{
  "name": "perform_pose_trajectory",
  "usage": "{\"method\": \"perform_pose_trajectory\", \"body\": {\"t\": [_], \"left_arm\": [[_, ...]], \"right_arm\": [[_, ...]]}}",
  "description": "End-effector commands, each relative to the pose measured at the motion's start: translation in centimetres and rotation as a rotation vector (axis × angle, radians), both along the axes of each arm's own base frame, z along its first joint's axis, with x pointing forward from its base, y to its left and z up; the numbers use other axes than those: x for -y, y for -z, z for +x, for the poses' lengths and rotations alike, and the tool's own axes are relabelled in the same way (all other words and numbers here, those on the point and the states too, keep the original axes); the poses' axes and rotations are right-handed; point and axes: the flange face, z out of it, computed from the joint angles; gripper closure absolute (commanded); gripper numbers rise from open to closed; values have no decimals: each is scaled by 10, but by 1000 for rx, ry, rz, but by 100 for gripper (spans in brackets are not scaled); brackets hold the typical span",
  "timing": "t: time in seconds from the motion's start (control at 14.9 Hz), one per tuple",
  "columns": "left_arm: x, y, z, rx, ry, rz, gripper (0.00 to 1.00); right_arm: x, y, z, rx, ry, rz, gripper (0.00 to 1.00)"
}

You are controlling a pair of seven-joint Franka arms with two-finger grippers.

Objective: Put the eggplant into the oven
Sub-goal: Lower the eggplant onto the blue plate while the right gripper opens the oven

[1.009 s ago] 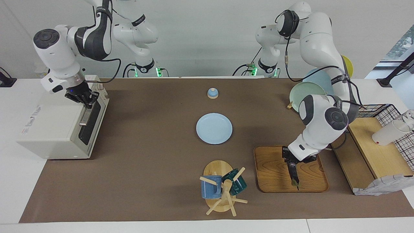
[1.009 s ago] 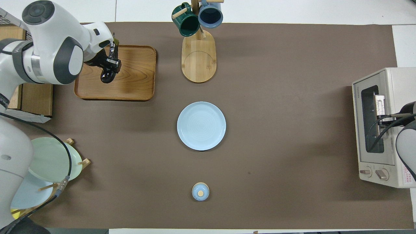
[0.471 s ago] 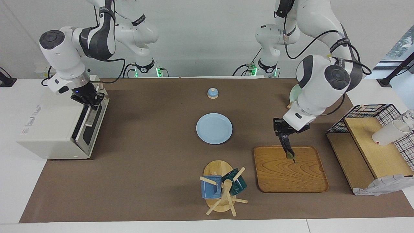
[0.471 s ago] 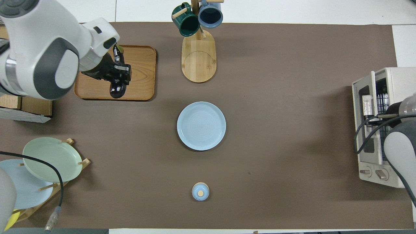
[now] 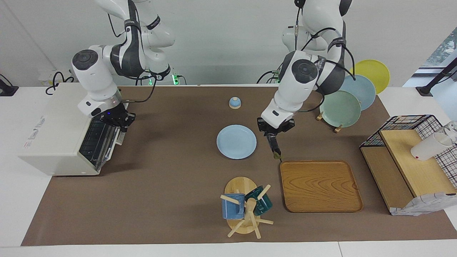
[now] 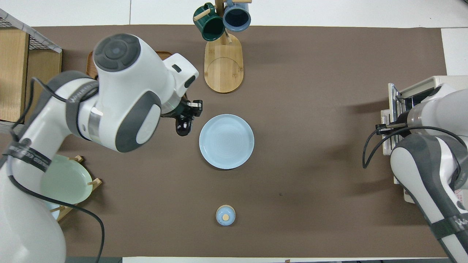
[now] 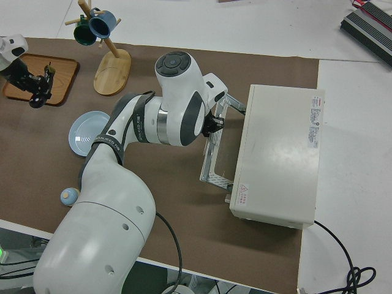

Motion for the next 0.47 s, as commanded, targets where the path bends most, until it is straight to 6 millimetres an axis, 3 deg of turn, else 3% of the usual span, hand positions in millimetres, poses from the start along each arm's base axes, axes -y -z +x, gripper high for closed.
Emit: {"method": "perform_pose_trajectory", "body": {"t": [0.0, 0.13, 0.4], "left_arm": [[28, 27, -51, 39, -38, -26, 100], [53, 48, -71, 40, -28, -28, 100], [76, 93, -94, 57, -42, -45, 100]], "right_arm": [[3, 31, 13, 45, 11, -10, 100], [-5, 42, 7, 57, 25, -7, 100], [-7, 58, 2, 76, 34, -4, 100]]}}
